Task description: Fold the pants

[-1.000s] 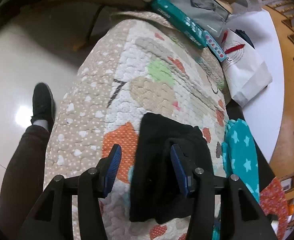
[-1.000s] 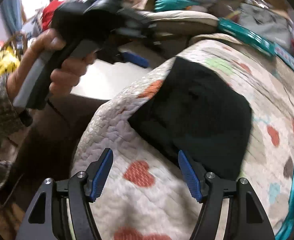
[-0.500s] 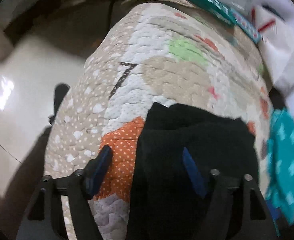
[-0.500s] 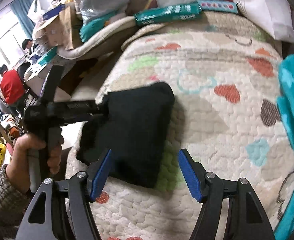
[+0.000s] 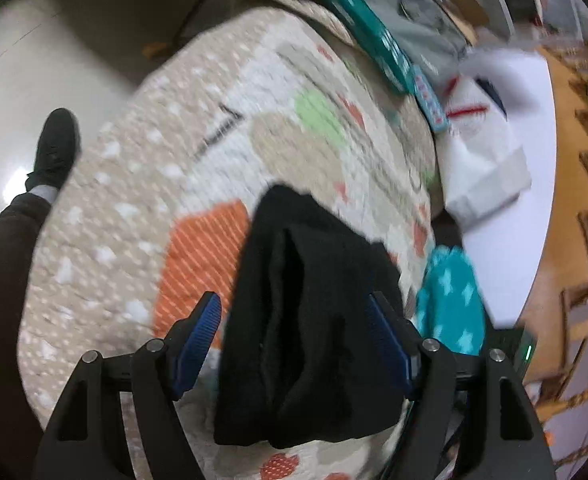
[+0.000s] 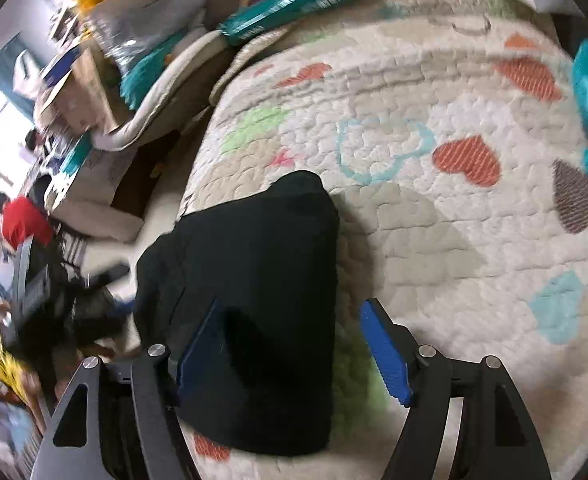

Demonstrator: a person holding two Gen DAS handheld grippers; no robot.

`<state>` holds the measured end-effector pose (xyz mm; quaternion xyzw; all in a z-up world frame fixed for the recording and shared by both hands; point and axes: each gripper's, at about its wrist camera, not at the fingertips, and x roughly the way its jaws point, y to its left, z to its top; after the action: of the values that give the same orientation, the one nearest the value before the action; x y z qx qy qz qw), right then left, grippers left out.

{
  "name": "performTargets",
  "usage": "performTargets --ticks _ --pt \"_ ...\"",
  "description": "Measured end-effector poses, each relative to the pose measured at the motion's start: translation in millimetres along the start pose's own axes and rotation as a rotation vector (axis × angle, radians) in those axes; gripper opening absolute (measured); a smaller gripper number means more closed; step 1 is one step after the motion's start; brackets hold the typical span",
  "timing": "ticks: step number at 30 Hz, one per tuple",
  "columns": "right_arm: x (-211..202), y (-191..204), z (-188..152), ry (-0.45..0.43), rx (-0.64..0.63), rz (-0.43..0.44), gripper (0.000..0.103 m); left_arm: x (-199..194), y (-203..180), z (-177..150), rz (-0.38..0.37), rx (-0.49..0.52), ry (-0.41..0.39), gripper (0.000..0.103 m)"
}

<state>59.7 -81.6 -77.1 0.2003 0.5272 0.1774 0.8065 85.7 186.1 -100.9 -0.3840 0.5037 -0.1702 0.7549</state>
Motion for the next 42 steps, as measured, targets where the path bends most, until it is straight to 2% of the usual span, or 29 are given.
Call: performTargets --ticks 2,4,7,9,10,11,12,13,14,16,19,25,27,28,30,31,32,35,39,42 --pt "10.0 -3.6 1.1 0.009 0.041 0.033 0.077 14.9 -8.7 -5.4 0.016 0.045 0.022 0.075" --pt "16.9 -4.8 -0.3 0.013 0.061 0.063 0.079 27.3 -15.4 -10.8 0.082 0.097 0.022 0.079" --pt "32.0 -7.0 -3.3 0.033 0.085 0.118 0.079 38.7 -28.2 -19.7 0.164 0.175 0.010 0.080" --pt "42.1 -9.3 -4.7 0.047 0.106 0.154 0.079 41.9 -41.8 -25.9 0.212 0.244 0.022 0.063" --pt "44.5 -8.5 -4.5 0.050 0.102 0.163 0.076 42.3 -46.8 -27.8 0.218 0.263 0.030 0.048" --pt "44.2 -7.0 -3.6 0.055 0.090 0.162 0.070 40.6 -52.4 -29.2 0.227 0.280 0.027 0.041" --pt "42.8 -5.2 -2.1 0.063 0.072 0.164 0.066 39.2 -54.3 -28.8 0.227 0.285 0.028 0.038" --pt "39.2 -2.9 0.1 0.068 0.053 0.174 0.056 37.3 -55.8 -27.0 0.221 0.280 0.031 0.035" --pt "34.8 -0.5 2.4 0.068 0.034 0.178 0.051 34.6 -57.7 -24.2 0.204 0.262 0.032 0.034" --pt "24.0 5.2 10.0 0.042 -0.005 0.169 0.047 31.4 -61.2 -19.2 0.174 0.247 0.032 0.033" --pt "10.8 10.5 30.1 -0.007 -0.046 0.139 0.046 37.8 -80.3 -6.1 0.171 0.261 0.015 0.033" --pt "1.0 1.4 87.6 -0.079 -0.064 0.068 0.046 67.8 -120.8 44.1 0.151 0.296 -0.005 0.034" --pt "6.7 -6.3 102.0 -0.077 -0.055 0.047 0.047 84.0 -123.0 59.4 0.152 0.276 0.002 0.038" --pt "15.0 -13.4 108.1 -0.062 -0.043 0.034 0.051 94.9 -119.8 66.9 0.159 0.255 0.016 0.041" --pt "31.2 -29.4 112.4 -0.022 -0.006 -0.004 0.057 114.9 -105.0 76.5 0.217 0.201 0.045 0.044" --pt "41.6 -40.9 110.9 0.005 0.027 -0.055 0.062 122.0 -95.9 78.7 0.253 0.175 0.056 0.044" --pt "45.5 -48.2 108.9 0.008 0.050 -0.070 0.065 126.2 -85.1 80.1 0.222 0.139 0.075 0.049" --pt "38.8 -71.3 95.5 -0.026 0.141 0.025 0.071 117.6 -78.3 80.5 0.147 0.098 0.084 0.050" --pt "22.0 -79.8 85.6 -0.056 0.176 0.033 0.072 112.2 -75.2 86.3 0.143 0.079 0.077 0.050" --pt "2.0 -78.8 78.8 -0.082 0.170 0.018 0.072 110.5 -50.2 90.2 0.070 -0.101 0.094 0.055"
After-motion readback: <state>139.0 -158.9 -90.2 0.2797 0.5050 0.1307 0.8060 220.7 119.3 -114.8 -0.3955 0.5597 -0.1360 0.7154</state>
